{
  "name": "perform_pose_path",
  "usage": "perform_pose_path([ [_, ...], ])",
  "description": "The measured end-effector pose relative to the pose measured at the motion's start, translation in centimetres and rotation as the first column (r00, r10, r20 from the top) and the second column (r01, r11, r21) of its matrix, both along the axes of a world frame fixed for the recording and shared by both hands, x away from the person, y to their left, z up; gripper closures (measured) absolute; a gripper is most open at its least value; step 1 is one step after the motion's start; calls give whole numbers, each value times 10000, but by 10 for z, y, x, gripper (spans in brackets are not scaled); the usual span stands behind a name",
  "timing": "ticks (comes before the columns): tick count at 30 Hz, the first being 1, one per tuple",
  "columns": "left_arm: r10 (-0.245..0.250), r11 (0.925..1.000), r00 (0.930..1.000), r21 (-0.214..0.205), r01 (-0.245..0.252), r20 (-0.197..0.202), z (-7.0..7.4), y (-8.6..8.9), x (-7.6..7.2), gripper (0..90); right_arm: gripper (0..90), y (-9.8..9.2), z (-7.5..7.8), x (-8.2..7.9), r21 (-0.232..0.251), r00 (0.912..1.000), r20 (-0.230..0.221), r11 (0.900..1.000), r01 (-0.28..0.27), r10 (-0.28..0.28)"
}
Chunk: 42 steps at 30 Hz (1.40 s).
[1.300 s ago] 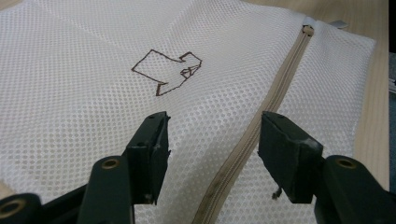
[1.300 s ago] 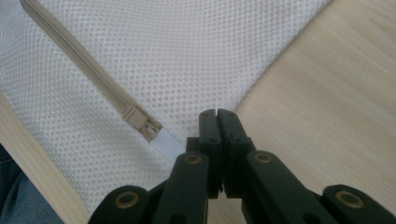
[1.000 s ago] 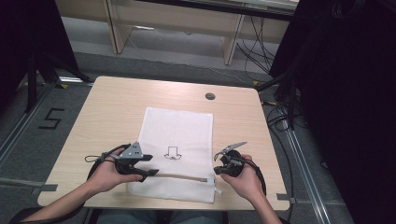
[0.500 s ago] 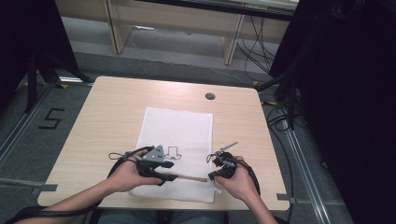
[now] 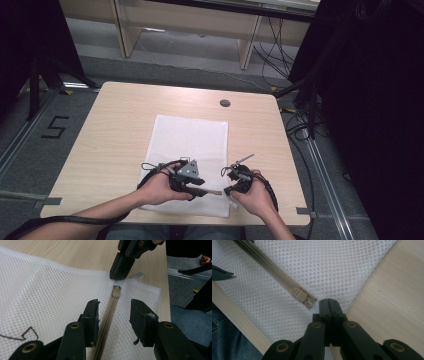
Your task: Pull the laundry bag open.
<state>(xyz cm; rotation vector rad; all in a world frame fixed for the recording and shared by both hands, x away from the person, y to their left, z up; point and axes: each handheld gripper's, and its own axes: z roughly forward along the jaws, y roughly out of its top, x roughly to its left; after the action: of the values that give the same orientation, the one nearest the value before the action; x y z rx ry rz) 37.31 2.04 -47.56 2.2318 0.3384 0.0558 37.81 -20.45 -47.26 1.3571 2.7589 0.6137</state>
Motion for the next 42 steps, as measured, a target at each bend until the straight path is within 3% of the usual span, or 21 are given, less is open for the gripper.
perform_pose_path([
  [1,66,10000,9999,14,-66,-83,0,-1,0,582,900,1,1,-1,-49,9998,-168,9999,124,-125],
  [3,68,10000,10000,60,-68,-50,-2,-2,2,580,900,2,-1,1,-95,9999,-84,9999,-67,66],
  [4,145,9999,9998,55,-144,-137,-2,-3,2,580,900,4,-1,-1,-135,9995,-248,9998,173,-177],
  [6,52,9999,10000,103,-51,-39,-2,-4,3,579,900,4,-5,1,-240,9999,9,9996,-148,148],
  [10,127,9998,9999,122,-126,-91,-3,-4,3,576,900,5,-7,1,-106,9987,-410,9995,310,-314],
  [16,106,9998,9998,153,-104,-153,-6,-7,3,573,900,1,-9,1,188,9989,-358,9993,320,-313],
  [19,56,9999,9999,158,-55,-93,-7,-9,4,573,900,4,-8,-1,-69,9980,-348,9986,527,-529],
  [20,42,9999,9999,122,-41,-133,-7,-11,4,573,900,4,-8,0,-106,9999,-149,9999,65,-67],
  [21,131,9999,9994,69,-129,-305,-7,-12,3,573,900,6,-7,-2,-210,9997,-203,9997,144,-148],
  [24,38,9999,9994,133,-33,-339,-8,-16,3,579,900,8,-6,-2,-420,9998,-173,9991,115,-123],
  [27,-62,9996,9998,286,68,-189,-9,-18,5,590,900,7,-7,-1,-287,9999,-111,9996,19,-22],
  [30,0,9997,9993,231,9,-376,-10,-22,6,606,900,7,-7,-1,-287,9999,-97,9996,-45,42],
  [38,-234,9991,9995,346,242,-225,-17,-33,11,632,900,7,-7,0,-290,9999,-127,9995,-82,78],
  [42,-203,9990,9991,400,218,-384,-21,-37,11,648,900,7,-7,-1,-282,9998,-195,9996,38,-43],
])
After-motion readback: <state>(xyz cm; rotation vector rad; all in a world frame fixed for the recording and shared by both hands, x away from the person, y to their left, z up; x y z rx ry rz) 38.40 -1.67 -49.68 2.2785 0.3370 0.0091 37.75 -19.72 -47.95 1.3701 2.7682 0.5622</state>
